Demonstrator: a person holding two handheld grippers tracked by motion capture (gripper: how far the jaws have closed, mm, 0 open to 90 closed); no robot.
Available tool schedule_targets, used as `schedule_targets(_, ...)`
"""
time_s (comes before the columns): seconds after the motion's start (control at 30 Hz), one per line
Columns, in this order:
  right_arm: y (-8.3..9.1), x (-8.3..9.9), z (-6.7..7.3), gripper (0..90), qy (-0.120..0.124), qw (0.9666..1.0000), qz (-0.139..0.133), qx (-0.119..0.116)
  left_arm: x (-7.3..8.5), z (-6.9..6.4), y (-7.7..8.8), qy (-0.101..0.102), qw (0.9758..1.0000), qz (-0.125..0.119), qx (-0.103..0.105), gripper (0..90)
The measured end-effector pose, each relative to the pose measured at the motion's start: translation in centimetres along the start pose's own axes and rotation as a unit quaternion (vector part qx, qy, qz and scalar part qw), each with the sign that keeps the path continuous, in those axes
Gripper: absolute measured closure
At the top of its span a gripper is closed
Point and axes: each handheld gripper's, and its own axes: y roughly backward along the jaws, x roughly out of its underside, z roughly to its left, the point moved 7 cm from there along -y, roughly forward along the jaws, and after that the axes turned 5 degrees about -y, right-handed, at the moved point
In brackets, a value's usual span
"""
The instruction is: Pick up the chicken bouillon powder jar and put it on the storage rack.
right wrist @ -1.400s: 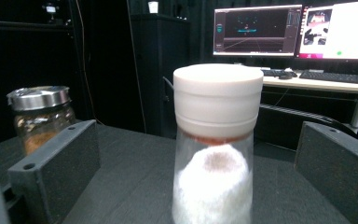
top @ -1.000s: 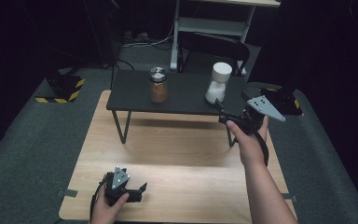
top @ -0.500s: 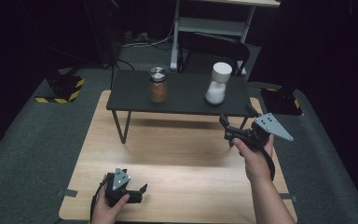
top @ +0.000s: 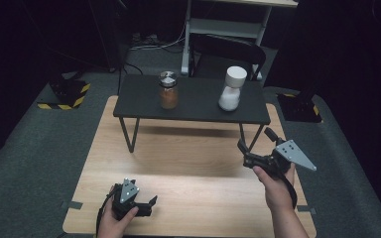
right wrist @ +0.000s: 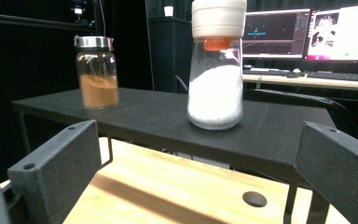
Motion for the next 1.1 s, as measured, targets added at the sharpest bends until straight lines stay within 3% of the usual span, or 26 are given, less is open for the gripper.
schedule_targets(0.57,4.3,4.9,0.0,0.1,-0.002,0.9993,0.035,0.013,0.1,-0.1,0.2,-0.007,1.0,-0.005,0.003,0.9)
schedule_targets(0.77,5.8,6.5,0.2,0.1,0.009,0.9985,0.051,0.021,0.2,-0.1,0.2,-0.008,0.9999,-0.006,0.004,0.9)
schedule_targets(1.1,7.8,9.7,-0.6,0.1,-0.011,0.994,0.096,0.052,0.2,-0.2,0.2,-0.011,0.9999,-0.006,0.005,0.9)
